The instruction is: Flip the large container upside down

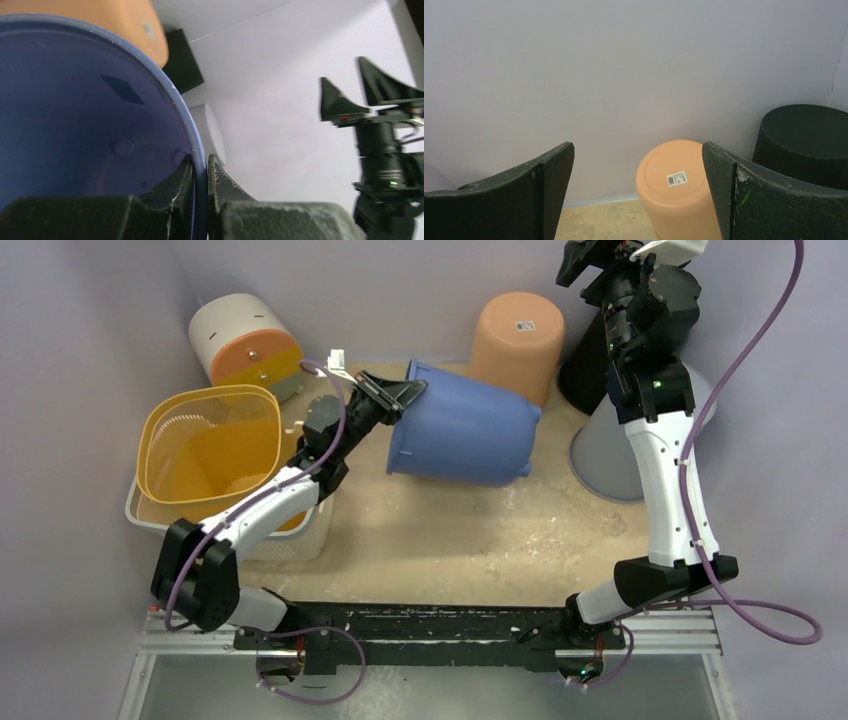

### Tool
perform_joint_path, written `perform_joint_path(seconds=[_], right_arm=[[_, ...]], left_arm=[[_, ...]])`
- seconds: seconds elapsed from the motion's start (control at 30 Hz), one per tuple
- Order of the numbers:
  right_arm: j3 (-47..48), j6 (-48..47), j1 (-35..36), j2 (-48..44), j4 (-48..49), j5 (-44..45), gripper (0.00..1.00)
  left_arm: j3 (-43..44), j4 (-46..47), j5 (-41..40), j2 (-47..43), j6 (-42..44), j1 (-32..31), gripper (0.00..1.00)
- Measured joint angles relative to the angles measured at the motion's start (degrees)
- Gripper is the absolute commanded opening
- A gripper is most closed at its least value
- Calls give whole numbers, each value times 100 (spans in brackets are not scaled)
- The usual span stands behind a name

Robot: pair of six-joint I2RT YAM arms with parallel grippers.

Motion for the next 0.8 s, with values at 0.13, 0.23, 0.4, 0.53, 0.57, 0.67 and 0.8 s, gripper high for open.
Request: perform_joint_path(seconds=[0.13, 0.23, 0.4, 0.53, 0.57, 0.67, 0.8], right_arm=[[0, -133, 0, -9, 9, 9, 100], [-13, -227, 0, -11, 15, 28, 100], [-127, -339, -7, -76, 17, 105, 100], [-186, -411, -37, -118, 31, 162, 100], [-208, -424, -44, -136, 31, 164, 100], [-236, -444, -66, -162, 33, 181, 100], [-293, -468, -81, -170, 39, 199, 100]], left_arm=[[-448, 623, -44, 557, -315, -101, 0], [-452, 1080, -37, 1047, -533, -306, 0], [-450, 2566, -66, 1862, -1307, -660, 0], [-450, 4015, -197, 2675, -2299, -855, 0], [-452, 4304, -229, 2863, -2524, -881, 0], [-457, 4798, -295, 3303, -3025, -898, 0], [-599, 5060, -341, 3689, -3484, -896, 0]])
